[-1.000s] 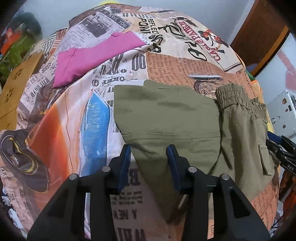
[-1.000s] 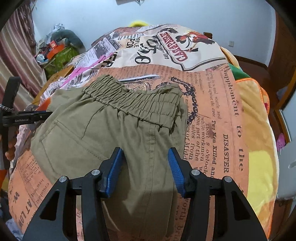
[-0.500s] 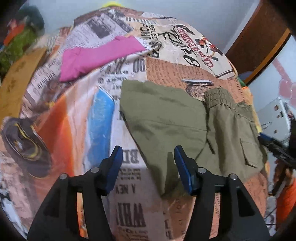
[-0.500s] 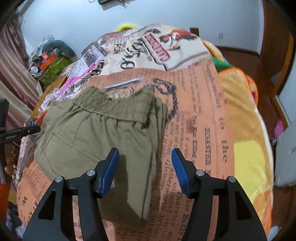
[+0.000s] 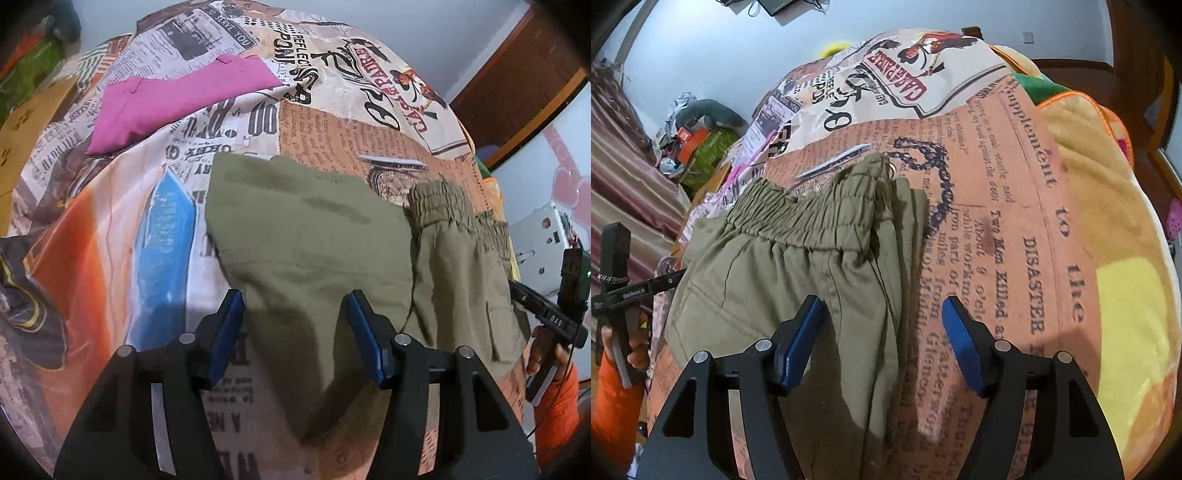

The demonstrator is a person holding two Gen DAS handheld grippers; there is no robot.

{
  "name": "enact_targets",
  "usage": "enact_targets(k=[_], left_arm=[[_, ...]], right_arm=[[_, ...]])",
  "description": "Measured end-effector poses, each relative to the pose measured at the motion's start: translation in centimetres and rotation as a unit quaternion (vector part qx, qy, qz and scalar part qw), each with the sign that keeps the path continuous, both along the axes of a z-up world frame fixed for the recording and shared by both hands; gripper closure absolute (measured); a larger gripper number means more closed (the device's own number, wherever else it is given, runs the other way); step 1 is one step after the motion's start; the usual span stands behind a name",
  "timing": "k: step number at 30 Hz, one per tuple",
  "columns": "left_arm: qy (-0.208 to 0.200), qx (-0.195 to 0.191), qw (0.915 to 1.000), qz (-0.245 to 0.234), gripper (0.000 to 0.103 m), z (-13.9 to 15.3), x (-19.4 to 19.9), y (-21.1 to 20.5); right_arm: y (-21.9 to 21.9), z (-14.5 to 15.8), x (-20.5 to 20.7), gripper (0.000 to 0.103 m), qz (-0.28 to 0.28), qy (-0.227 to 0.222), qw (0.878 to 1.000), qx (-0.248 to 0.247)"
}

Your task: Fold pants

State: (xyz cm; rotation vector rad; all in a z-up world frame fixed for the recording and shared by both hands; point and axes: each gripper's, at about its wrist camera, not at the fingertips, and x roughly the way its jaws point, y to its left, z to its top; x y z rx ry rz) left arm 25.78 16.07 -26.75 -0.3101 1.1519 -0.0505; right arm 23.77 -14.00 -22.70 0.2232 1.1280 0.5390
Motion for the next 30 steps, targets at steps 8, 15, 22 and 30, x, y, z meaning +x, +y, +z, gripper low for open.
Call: enact_targets(k=[8,15,22,30], left_arm=[[-0.012,0.007,0.9997,-0.020,0.046,0.0,0.9,-1.2],[-0.017,0.010,0.9994,-0.027,0.074,0.2,1.4,-1.9],[-0.037,0.060,0.9972,-0.027,0.094,1.6,0.9,-3.1],[-0.070,0.083,0.9937,-0.030,0.100,4.4,0.0,-3.5]], right_arm=[[1.0,0.1,1.0,0.042,0.025,-0.004,1.000,0.008],[1.1,0.2,1.5,0.069,0.030,-0.004,0.999,0.016],[1.2,1.4,1.1,0.085,0.022,-0.029,0.999,0.012],[1.7,4.0,0.9,0.091,0.025,-0.062,0.998,0.010]])
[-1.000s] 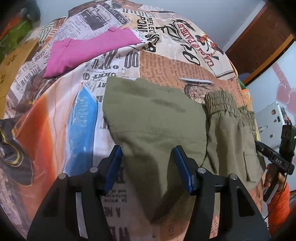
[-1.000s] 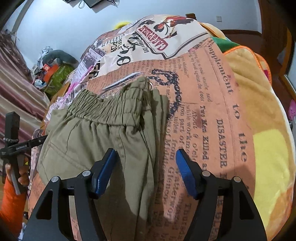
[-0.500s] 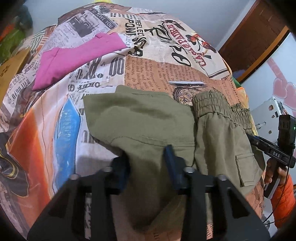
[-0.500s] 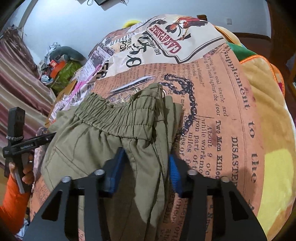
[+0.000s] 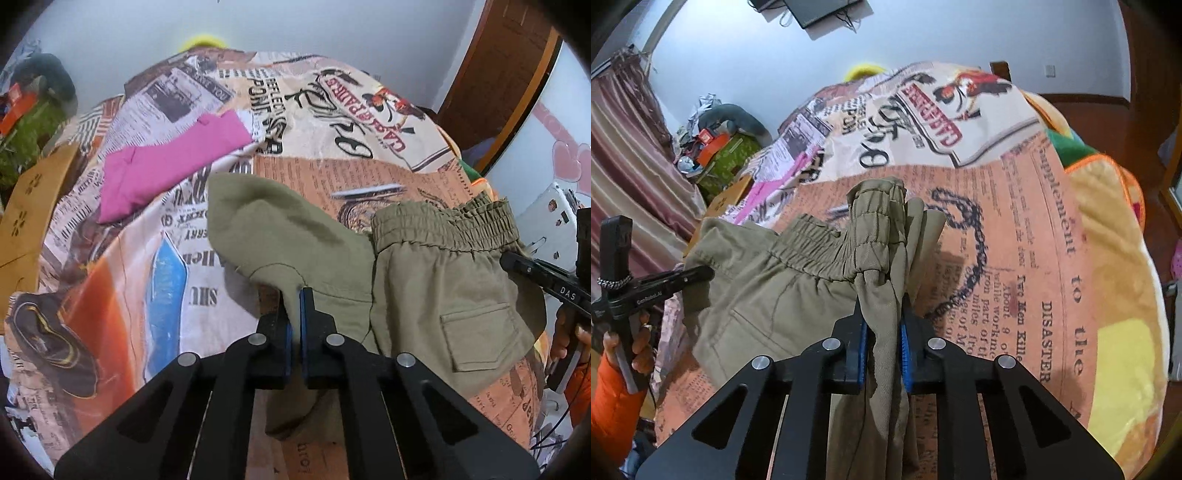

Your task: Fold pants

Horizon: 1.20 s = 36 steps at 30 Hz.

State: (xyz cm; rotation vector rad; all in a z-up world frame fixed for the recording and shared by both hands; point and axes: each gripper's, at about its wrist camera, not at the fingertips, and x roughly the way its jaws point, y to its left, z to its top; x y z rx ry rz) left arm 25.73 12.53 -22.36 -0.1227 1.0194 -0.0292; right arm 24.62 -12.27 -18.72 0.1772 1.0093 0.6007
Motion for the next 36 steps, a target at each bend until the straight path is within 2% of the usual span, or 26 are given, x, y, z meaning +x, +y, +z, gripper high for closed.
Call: enact_targets(k=[5,11,22,28,36], left_arm=[[-0.021,0.027,0.9994,-0.007,0.101,1.8,-0.6,-0.7],[-0.054,0.035,0.9979,0.000,0.101,4.6,-1.0,0.0],[-0.094,0.043,0.9934,0.052,0.101,8.9,-0.2,6.1],[-0.099,0.043,0.9891,0.100,0.101,9.3,1.9,11.1],[-0.102,0.057,0.9831,0.141,0.101,7.9,6.2,17.0]], right_arm=[[1.0,2.2,-0.3,0.092,0.013,-0.031,0.999,0.000],[2.8,4.8,0.1,0.092,0.025,-0.065,0.998,0.004],[8.6,8.7,2.7,0.092,0.064,-0.122,0.990,0.010],[13.4,9.3,5.5,0.092,0.088,-0.142,0.986,0.013],[20.0,8.2,10.2,0.092,0.109,-0.150,0.983,0.009]])
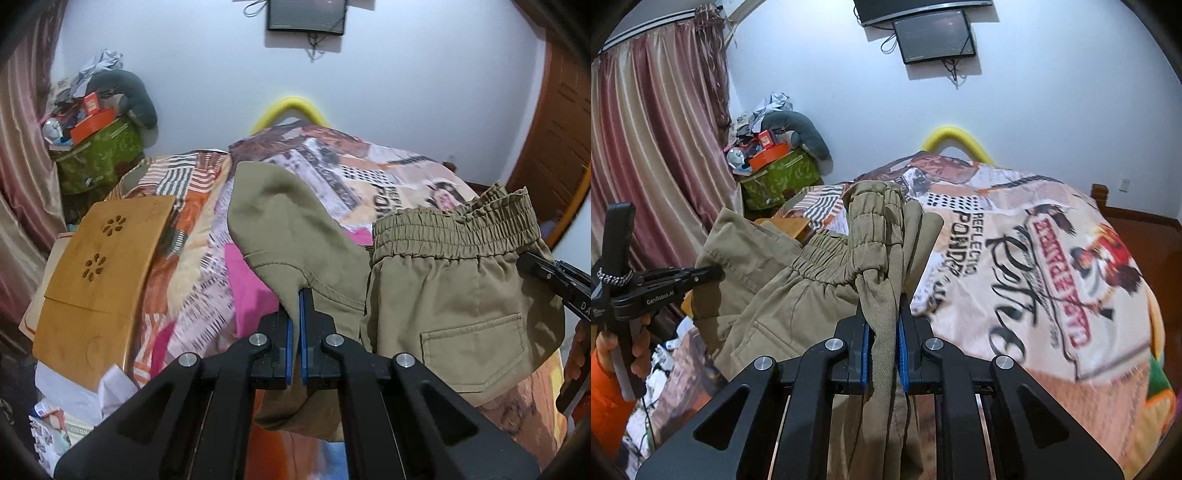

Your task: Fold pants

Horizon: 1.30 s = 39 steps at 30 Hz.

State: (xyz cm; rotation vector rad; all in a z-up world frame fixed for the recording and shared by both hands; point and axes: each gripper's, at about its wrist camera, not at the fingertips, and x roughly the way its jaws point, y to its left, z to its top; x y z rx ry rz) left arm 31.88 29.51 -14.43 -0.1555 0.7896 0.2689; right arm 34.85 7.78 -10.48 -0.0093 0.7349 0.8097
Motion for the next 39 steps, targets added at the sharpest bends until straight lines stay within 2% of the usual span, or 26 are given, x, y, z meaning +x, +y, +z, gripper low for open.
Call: enact_targets(k=[6,14,17,21,25,29,32,35,39], left_arm=[[0.003,0.003,0.9999,0.014,0.101,-2.0,3.4,3.3],[0.023,-0.031,0.9982,0.046,0.101,-6.9,7.3,7.3],[0.044,-0.043,0.9965,0.057,0.101,-9.4,8.8,8.5],[0.082,-0.034,0.9936,0.070,0.100,-12.5,9.8,9.3],[0.104,-0.048,0.9903,0.079,0.092,-14.5,9.7,10.6],[0.113,-0.054,0.9879,0.090,0.088,-15.4,9.1,11.1],[0.120,-0.051,0.9874,0.090,0.084,-15.5,8.6,11.2],[0.129,-0.038,0.9871,0.088,0.084,-14.9,7.8,10.7],[0.149,-0.010,0.9860,0.074,0.083,-13.8,6.7,9.6]], right_arm=[[3.8,-1.8,3.6,0.092,-0.001,0.015,1.000,0.000],[7.2,-5.2,7.3,0.093,-0.009,0.033,0.999,-0.023],[7.9,-6.6,8.0,0.093,-0.014,0.040,0.998,-0.040],[8.4,-9.0,8.6,0.093,-0.020,0.038,0.996,-0.074],[7.4,-10.6,10.2,0.091,-0.031,0.079,0.994,-0.069],[6.9,-11.2,10.2,0.081,-0.034,0.091,0.992,-0.081],[6.6,-11.2,9.8,0.078,-0.035,0.099,0.990,-0.090],[6.2,-11.0,9.4,0.067,-0.039,0.110,0.988,-0.105],[5.1,-10.2,8.6,0.066,-0.040,0.117,0.986,-0.113]])
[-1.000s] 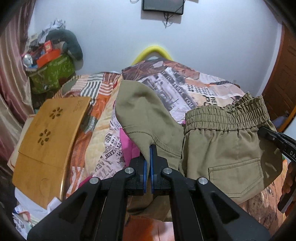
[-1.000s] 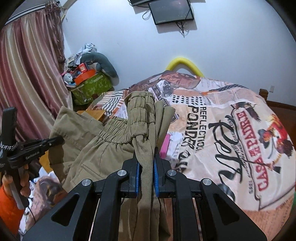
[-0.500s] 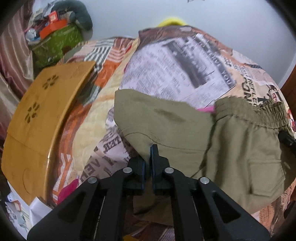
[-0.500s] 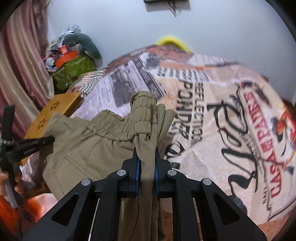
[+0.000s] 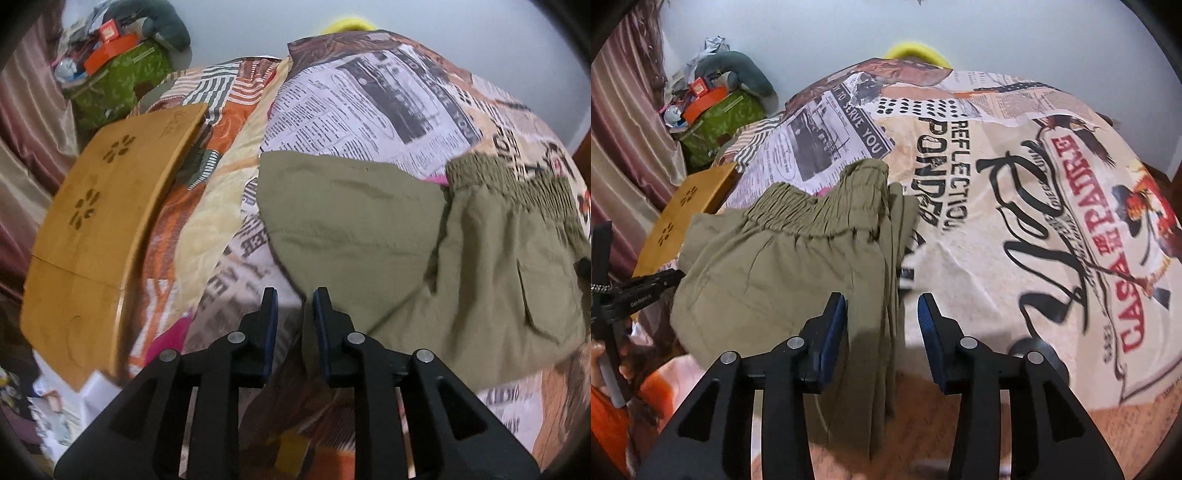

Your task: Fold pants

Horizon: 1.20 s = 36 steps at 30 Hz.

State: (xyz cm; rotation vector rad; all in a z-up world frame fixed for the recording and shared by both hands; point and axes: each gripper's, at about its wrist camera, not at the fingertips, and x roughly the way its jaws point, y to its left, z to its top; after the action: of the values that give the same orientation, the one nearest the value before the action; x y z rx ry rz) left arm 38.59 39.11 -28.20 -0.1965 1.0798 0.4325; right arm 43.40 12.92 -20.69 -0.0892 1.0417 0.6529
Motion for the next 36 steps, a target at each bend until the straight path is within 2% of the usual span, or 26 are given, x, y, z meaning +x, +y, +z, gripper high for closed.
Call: enact_targets(k=[2,5,9,14,16,20,23,26,30,34,36], left_arm=[[0.001,0.003,1.0000,-0.007,0.083,0.8,-0.7,-0.5],[-0.011,0.007,0.9997,-0.019,0.083,3.0,-2.3,-1.5],[-0.048,0.011,0.9982,-0.033,0.083,7.8,-4.7,-3.4],[-0.123,0.037,0.9886,-0.078,0.083,15.5,-9.2,-7.8],[-0.165,0.044,0.9809,-0.093,0.083,19.0,-11.9,-10.1],[-0.227,0.053,0.9660,-0.111,0.083,23.8,-16.5,-13.6],[-0.276,0.079,0.9501,-0.121,0.082,27.0,-21.1,-16.8],[-0.309,0.098,0.9375,-0.128,0.073,28.5,-24.8,-19.1],[-0.349,0.123,0.9202,-0.128,0.073,30.1,-29.9,-22.3],[-0.385,0.124,0.9061,-0.124,0.069,31.0,-33.5,-24.4],[-0.403,0.134,0.8968,-0.123,0.054,31.2,-35.3,-25.4]], right_arm=[[-0.6,1.0,-0.6,0.066,0.004,0.006,1.000,0.012],[-1.2,3.7,-2.2,0.066,0.010,-0.013,1.000,0.023],[-2.0,8.1,-4.4,0.066,0.017,-0.041,0.998,0.050],[-3.1,14.7,-8.9,0.066,0.029,-0.110,0.990,0.087],[-3.6,17.0,-11.0,0.066,0.033,-0.138,0.985,0.102],[-5.4,21.2,-16.0,0.066,0.042,-0.190,0.971,0.139],[-7.1,23.9,-20.5,0.066,0.049,-0.239,0.957,0.157],[-8.3,25.5,-24.2,0.066,0.056,-0.276,0.944,0.170],[-9.7,27.0,-29.3,0.066,0.063,-0.319,0.925,0.198],[-10.6,27.8,-33.5,0.066,0.060,-0.358,0.907,0.214],[-11.0,28.1,-35.0,0.066,0.056,-0.372,0.901,0.215]])
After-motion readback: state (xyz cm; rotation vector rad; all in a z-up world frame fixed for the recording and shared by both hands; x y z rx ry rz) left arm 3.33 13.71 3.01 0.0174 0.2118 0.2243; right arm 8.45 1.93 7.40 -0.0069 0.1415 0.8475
